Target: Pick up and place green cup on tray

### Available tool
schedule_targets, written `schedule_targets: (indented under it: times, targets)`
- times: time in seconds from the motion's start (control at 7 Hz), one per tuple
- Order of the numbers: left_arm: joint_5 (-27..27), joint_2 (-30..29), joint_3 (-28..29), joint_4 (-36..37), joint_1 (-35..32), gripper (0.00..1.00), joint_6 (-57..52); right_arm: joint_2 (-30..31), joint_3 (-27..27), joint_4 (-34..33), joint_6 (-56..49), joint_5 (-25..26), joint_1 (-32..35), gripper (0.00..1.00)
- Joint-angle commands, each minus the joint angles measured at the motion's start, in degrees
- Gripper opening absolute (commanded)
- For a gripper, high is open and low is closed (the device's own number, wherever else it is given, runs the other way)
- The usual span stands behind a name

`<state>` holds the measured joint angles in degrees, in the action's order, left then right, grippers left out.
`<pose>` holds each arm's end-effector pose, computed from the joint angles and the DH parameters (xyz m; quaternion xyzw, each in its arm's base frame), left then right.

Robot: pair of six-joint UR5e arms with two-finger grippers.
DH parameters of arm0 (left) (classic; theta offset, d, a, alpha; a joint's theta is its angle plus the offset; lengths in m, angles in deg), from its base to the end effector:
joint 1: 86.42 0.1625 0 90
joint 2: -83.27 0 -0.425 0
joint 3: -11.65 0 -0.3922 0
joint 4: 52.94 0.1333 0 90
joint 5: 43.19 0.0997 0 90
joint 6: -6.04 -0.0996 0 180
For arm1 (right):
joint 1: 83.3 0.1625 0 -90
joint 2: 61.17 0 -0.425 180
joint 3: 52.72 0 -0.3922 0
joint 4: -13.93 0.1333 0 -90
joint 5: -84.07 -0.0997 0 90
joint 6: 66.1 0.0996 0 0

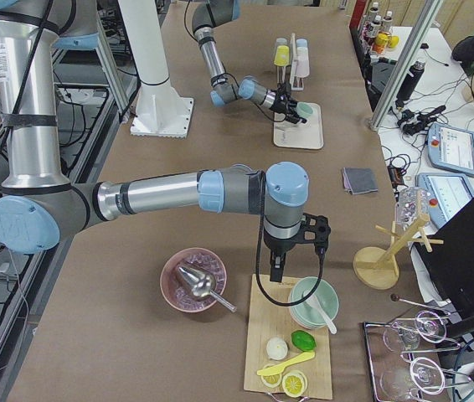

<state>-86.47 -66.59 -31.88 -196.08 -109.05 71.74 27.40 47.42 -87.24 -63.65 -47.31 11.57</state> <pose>0.7067 -0.5176 0.2208 0.5046 0.3299 -0.2063 0.7707 0.1092 -0.4875 0.5827 0.0107 -0.3532 0.0585 0.9337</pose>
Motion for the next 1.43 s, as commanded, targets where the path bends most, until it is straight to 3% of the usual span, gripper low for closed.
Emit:
schedule_targets:
  times: [0.0,0.29,0.43,0.57,1.0,1.29]
  targets:
    - [2.0,0.0,1.0,0.1,0.9,0.12,2.9,0.0,0.3,0.1,0.0,-0.1,0.1,1.0]
    - [2.7,-0.1,1.0,0.1,1.2,0.16,2.9,0.0,0.6,0.1,0.0,-0.1,0.1,1.0]
    - [2.8,-0.1,0.9,0.1,1.4,0.65,2.9,0.0,0.5,0.1,0.0,-0.1,0.1,1.0]
    - [3.5,-0.1,0.9,0.1,1.5,0.97,2.9,0.0,0.6,0.1,0.0,-0.1,0.1,1.0]
    - [5.0,0.2,0.0,-0.2,3.0,0.98,2.9,0.0,0.7,0.1,-0.1,-0.1,0.1,1.0]
    - [5.7,2.1,-6.1,-0.8,3.2,0.98,1.3,0.0,0.8,0.1,-0.1,-0.1,0.1,1.0]
